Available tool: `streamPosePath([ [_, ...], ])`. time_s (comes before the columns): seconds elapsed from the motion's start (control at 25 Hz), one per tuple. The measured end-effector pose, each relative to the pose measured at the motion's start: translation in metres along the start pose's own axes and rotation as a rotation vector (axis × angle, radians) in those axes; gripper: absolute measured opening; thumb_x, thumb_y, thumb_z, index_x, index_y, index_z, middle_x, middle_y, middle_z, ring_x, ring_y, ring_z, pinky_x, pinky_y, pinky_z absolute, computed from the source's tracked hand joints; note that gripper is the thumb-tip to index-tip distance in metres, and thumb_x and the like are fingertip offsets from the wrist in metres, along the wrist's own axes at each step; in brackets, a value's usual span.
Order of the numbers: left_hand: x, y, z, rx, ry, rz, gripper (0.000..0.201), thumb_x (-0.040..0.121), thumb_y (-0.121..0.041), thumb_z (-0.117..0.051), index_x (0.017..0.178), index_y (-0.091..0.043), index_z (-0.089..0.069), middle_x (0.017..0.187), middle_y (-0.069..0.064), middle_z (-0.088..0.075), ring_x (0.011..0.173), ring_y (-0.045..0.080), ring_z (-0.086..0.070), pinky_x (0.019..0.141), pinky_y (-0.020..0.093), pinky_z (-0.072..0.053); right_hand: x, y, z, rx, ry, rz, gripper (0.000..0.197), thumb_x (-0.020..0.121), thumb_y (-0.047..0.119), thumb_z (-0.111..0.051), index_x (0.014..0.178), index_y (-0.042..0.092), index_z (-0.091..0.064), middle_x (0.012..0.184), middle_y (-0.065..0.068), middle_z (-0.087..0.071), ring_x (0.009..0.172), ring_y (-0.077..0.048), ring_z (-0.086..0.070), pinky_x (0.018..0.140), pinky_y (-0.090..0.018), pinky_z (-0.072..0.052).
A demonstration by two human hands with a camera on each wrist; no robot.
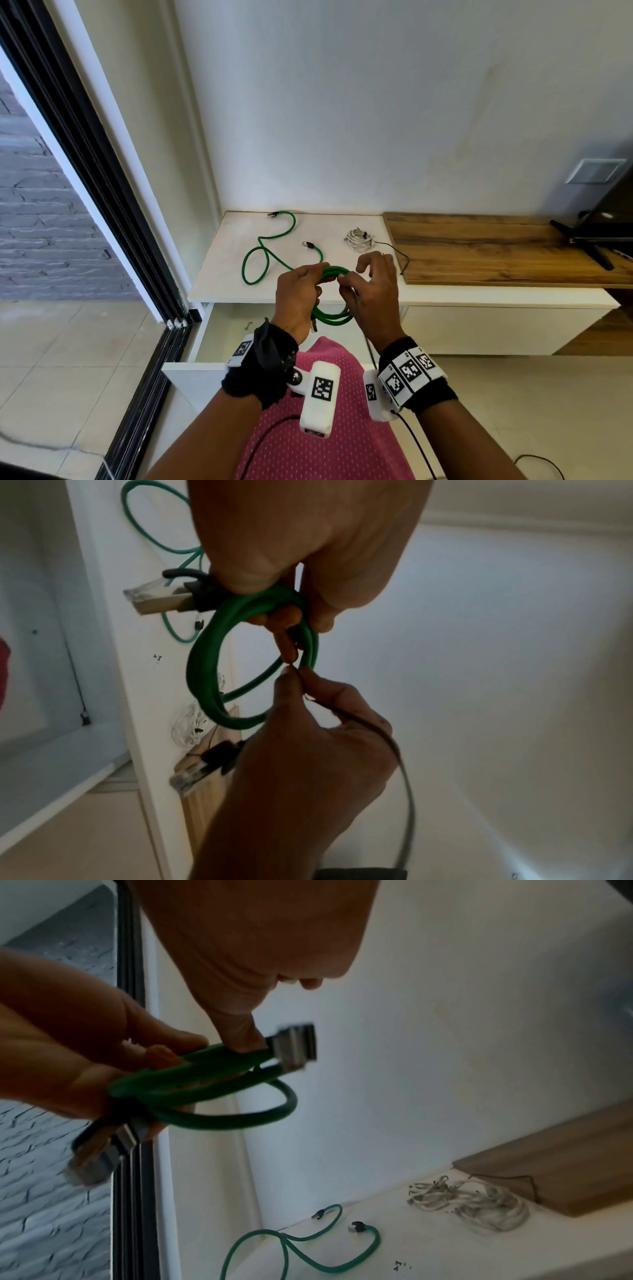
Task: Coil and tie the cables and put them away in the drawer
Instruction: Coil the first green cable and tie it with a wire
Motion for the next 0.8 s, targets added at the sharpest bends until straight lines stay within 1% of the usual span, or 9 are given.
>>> streamPosePath([
  [0.08,0.001,0.003,0.003,0.038,-0.034,-0.027,0.017,0.095,-0.018,-0.054,0.105,-0.012,-0.067,0.094,0.010,-0.073,0.060,0.009,-0.046,0.059,0.022,-0.038,0.001,-0.007,-0.001,0.077,0.035,-0.027,0.006,0.071,0.008,-0.075,0.072,0.009,-0.069,0.105,-0.016,-0.058,0.103,-0.027,-0.046,0.081,-0.034,-0.037],
  [0.16,0.003,0.000,0.006,0.035,-0.035,-0.048,0.016,0.096,-0.021,-0.054,0.105,-0.011,-0.063,0.097,0.013,-0.071,0.062,0.011,-0.046,0.060,0.023,-0.039,-0.001,-0.011,-0.010,0.199,0.117,-0.040,0.004,0.071,0.009,-0.075,0.073,0.010,-0.071,0.115,-0.016,-0.060,0.111,-0.030,-0.052,0.089,-0.035,-0.038],
  [0.2,0.002,-0.003,0.005,0.038,-0.011,-0.068,0.017,0.097,-0.019,-0.052,0.101,-0.009,-0.065,0.091,0.013,-0.071,0.060,0.010,-0.044,0.058,0.023,-0.037,-0.003,-0.013,-0.014,0.262,0.154,-0.059,0.003,0.071,0.009,-0.074,0.072,0.009,-0.072,0.117,-0.016,-0.061,0.111,-0.030,-0.055,0.089,-0.033,-0.042],
  [0.32,0.000,-0.012,0.001,0.041,0.032,-0.120,0.021,0.097,-0.013,-0.051,0.095,-0.004,-0.070,0.073,0.009,-0.067,0.052,0.007,-0.041,0.053,0.020,-0.034,-0.006,-0.021,-0.018,0.419,0.155,-0.148,0.003,0.071,0.006,-0.074,0.073,0.007,-0.075,0.116,-0.017,-0.065,0.102,-0.028,-0.062,0.083,-0.013,-0.045],
  [0.4,-0.002,-0.011,-0.001,0.025,0.053,-0.117,0.021,0.097,-0.011,-0.050,0.093,-0.004,-0.070,0.067,0.006,-0.063,0.052,0.008,-0.040,0.053,0.020,-0.033,-0.005,-0.021,-0.015,0.427,0.100,-0.167,0.005,0.072,0.001,-0.073,0.076,0.005,-0.074,0.113,-0.018,-0.066,0.099,-0.027,-0.064,0.080,-0.021,-0.051],
  [0.48,-0.005,-0.008,-0.002,0.003,0.079,-0.094,0.022,0.097,-0.010,-0.050,0.088,-0.006,-0.069,0.065,0.005,-0.063,0.053,0.009,-0.040,0.054,0.022,-0.033,-0.001,-0.014,-0.010,0.329,0.059,-0.094,0.006,0.074,-0.003,-0.072,0.078,0.002,-0.073,0.107,-0.019,-0.067,0.095,-0.028,-0.066,0.080,-0.029,-0.054],
  [0.6,-0.004,-0.007,-0.003,-0.025,0.086,-0.011,0.022,0.097,-0.012,-0.050,0.083,-0.007,-0.067,0.071,0.008,-0.063,0.055,0.011,-0.040,0.055,0.024,-0.033,0.002,-0.005,-0.003,0.232,0.023,0.010,0.005,0.075,-0.004,-0.071,0.078,0.000,-0.071,0.096,-0.018,-0.068,0.084,-0.028,-0.066,0.077,-0.026,-0.053],
  [0.68,-0.002,-0.003,-0.004,-0.038,0.095,0.089,0.020,0.097,-0.014,-0.052,0.084,-0.004,-0.064,0.077,0.010,-0.064,0.053,0.012,-0.041,0.054,0.024,-0.034,0.001,-0.003,0.001,0.240,0.009,0.030,0.003,0.078,-0.001,-0.068,0.077,-0.001,-0.071,0.094,-0.018,-0.066,0.082,-0.027,-0.065,0.075,-0.024,-0.051],
  [0.8,-0.003,0.004,-0.007,-0.078,0.159,0.223,0.020,0.095,-0.015,-0.052,0.085,-0.002,-0.063,0.074,0.013,-0.065,0.048,0.011,-0.042,0.053,0.024,-0.034,-0.002,-0.004,0.002,0.233,0.011,0.050,0.007,0.080,0.002,-0.064,0.076,-0.001,-0.069,0.092,-0.018,-0.066,0.081,-0.026,-0.064,0.072,-0.028,-0.053],
])
Point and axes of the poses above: each hand's wrist, its own x-axis towards the middle knuckle, its own z-axis out of the back of the hand, y = z × x, the point moved 8 cm from there along x, towards the middle knuckle
